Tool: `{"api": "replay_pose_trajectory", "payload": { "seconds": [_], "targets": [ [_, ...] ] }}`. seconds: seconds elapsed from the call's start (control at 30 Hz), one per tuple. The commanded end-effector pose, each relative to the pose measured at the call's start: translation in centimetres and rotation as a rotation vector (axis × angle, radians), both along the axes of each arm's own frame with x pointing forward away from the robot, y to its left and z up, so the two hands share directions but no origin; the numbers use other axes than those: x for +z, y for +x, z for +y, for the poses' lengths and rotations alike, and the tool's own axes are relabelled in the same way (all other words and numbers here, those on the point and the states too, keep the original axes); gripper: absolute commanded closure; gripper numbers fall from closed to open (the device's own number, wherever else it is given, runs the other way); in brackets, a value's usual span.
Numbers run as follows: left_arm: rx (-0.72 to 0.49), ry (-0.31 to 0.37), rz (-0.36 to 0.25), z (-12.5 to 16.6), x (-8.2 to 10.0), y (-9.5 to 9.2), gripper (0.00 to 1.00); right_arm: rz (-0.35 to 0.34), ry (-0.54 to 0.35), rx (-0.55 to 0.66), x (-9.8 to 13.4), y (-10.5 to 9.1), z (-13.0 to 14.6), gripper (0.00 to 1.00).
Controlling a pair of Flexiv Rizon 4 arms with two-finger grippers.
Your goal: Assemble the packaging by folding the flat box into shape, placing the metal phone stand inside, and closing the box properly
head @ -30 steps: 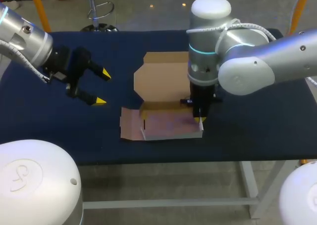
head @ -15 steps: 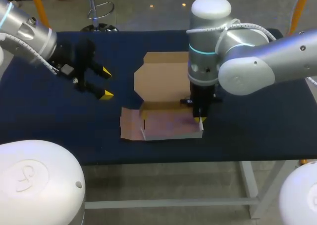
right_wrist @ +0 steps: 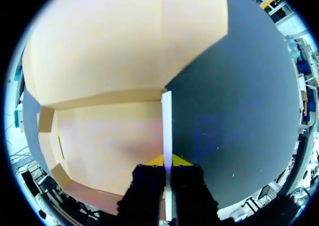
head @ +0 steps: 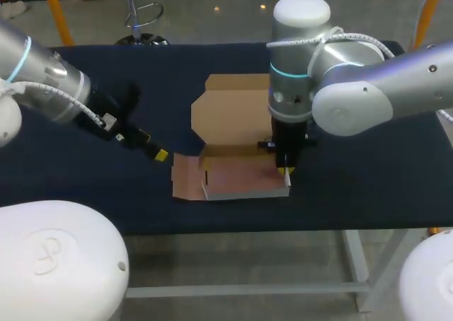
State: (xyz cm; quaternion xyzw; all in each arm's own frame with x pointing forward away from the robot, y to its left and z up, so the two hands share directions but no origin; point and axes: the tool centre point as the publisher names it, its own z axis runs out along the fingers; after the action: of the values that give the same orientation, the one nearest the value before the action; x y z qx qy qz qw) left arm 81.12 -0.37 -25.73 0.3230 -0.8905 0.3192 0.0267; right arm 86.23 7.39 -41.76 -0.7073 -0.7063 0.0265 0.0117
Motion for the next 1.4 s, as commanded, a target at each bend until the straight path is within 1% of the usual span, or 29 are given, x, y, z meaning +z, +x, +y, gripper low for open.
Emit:
{"api": "replay_pose_trajectory", "payload": {
  "seconds": [0.03,0.33,0.37,0.4,0.43,0.47,0.5,0.53,0.6,0.63,0.77,0.9,0.93,0.97,1.1,1.13,1.23,1.3,1.37,1.4],
  "targets": [
    [0.677,0.132,0.388,-0.5,-0.2,0.0,0.0,0.002,0.0,0.0,0.0,0.0,0.0,1.0],
    [0.677,0.132,0.388,-0.5,-0.2,0.0,0.0,0.002,0.0,0.0,0.0,0.0,0.0,1.0],
    [0.704,0.128,0.403,-0.6,-0.5,0.4,0.0,0.002,0.0,0.0,0.0,0.0,0.0,1.0],
    [0.699,0.109,0.41,-0.6,-0.8,0.5,0.0,0.002,0.0,0.0,0.0,0.0,0.0,1.0],
    [0.719,0.091,0.435,-0.4,-1.1,0.9,0.0,0.002,0.0,0.0,0.0,0.0,0.0,1.0],
    [0.712,0.068,0.451,-0.2,-1.5,1.2,0.0,0.002,0.0,0.0,0.0,0.0,0.0,1.0],
    [0.711,0.047,0.439,-0.1,-1.8,1.5,0.0,0.002,0.0,0.0,0.0,0.0,0.0,1.0],
    [0.716,0.023,0.466,0.1,-2.2,1.9,0.0,0.002,0.0,0.0,0.0,0.0,0.0,1.0],
    [0.688,-0.007,0.476,0.3,-3.1,2.5,0.0,0.002,0.0,0.0,0.0,0.0,0.0,1.0],
    [0.68,-0.021,0.492,0.4,-3.6,2.9,0.0,0.002,0.0,0.0,0.0,0.0,0.0,1.0],
    [0.63,-0.08,0.503,0.5,-4.9,3.6,0.0,0.002,0.0,0.0,0.0,0.0,0.0,1.0],
    [0.603,-0.087,0.535,0.0,-6.2,4.5,0.01,0.002,0.0,0.0,0.0,0.0,0.0,1.0],
    [0.599,-0.088,0.538,-0.2,-6.4,4.6,0.02,0.002,0.0,0.0,0.0,0.0,0.0,1.0],
    [0.591,-0.098,0.555,-0.4,-6.9,4.8,0.05,0.002,0.0,0.0,0.0,0.0,0.0,1.0],
    [0.583,-0.102,0.571,-1.0,-8.0,5.2,0.06,0.002,0.0,0.0,0.0,0.0,0.0,1.0],
    [0.574,-0.116,0.581,-1.2,-8.4,5.2,0.08,0.002,0.0,0.0,0.0,0.0,0.0,1.0],
    [0.559,-0.114,0.597,-1.7,-9.5,5.4,0.13,0.002,0.0,0.0,0.0,0.0,0.0,1.0],
    [0.556,-0.117,0.6,-1.9,-10.4,5.5,0.13,0.002,0.0,0.0,0.0,0.0,0.0,1.0],
    [0.553,-0.124,0.608,-2.0,-11.1,5.5,0.2,0.002,0.0,0.0,0.0,0.0,0.0,1.0],
    [0.554,-0.128,0.611,-2.1,-11.3,5.5,0.2,0.002,0.0,0.0,0.0,0.0,0.0,1.0]
  ]
}}
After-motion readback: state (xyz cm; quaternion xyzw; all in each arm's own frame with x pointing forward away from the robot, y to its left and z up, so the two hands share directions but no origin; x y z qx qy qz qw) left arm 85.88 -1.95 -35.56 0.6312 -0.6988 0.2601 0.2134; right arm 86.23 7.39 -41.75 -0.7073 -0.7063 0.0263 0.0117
